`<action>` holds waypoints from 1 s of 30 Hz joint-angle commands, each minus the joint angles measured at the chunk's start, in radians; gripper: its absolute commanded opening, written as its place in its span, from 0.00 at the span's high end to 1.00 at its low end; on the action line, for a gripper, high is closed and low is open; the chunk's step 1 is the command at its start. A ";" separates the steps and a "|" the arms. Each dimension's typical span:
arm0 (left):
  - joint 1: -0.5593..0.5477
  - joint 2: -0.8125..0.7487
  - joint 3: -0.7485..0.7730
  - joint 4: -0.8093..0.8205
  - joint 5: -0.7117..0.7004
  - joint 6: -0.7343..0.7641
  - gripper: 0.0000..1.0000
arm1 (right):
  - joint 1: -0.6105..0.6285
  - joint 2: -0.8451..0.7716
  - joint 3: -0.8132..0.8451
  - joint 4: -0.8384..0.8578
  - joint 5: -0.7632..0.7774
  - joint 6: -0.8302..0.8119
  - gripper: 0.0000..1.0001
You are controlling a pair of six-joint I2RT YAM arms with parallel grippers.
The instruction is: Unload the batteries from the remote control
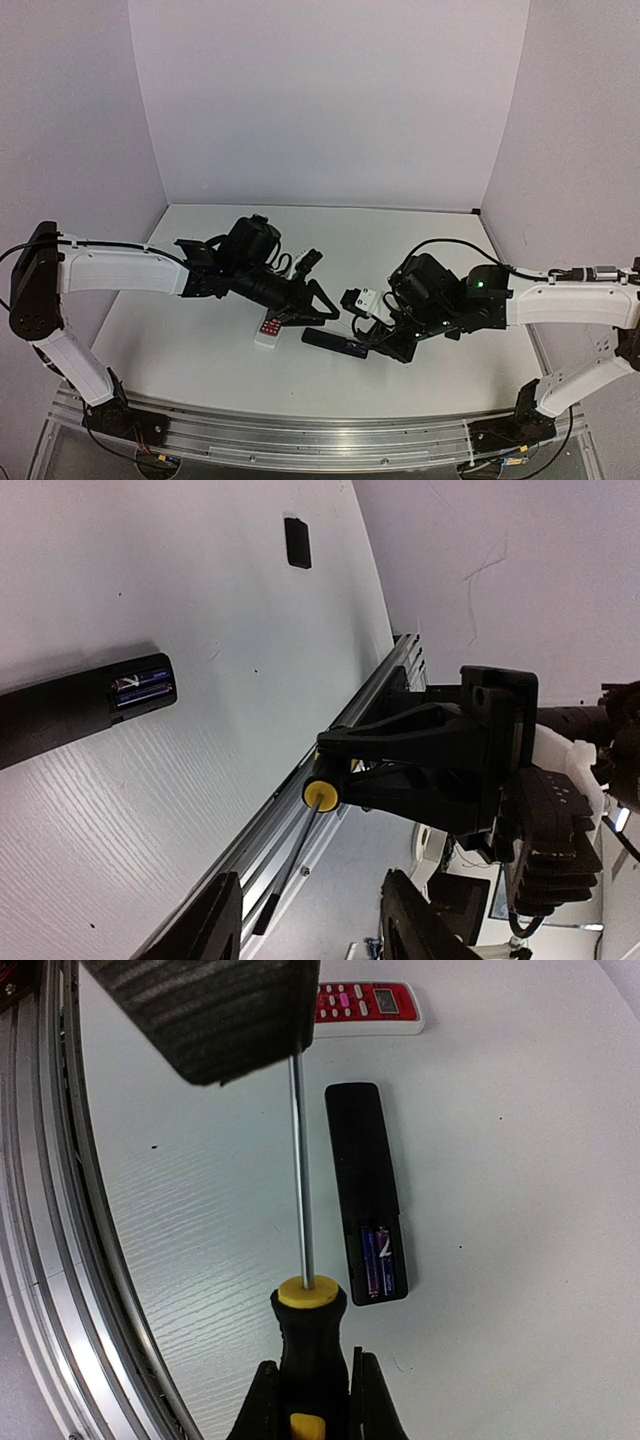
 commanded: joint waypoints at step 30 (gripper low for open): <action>0.040 -0.148 -0.190 0.350 0.066 -0.067 1.00 | 0.002 -0.164 -0.007 0.090 -0.101 0.137 0.25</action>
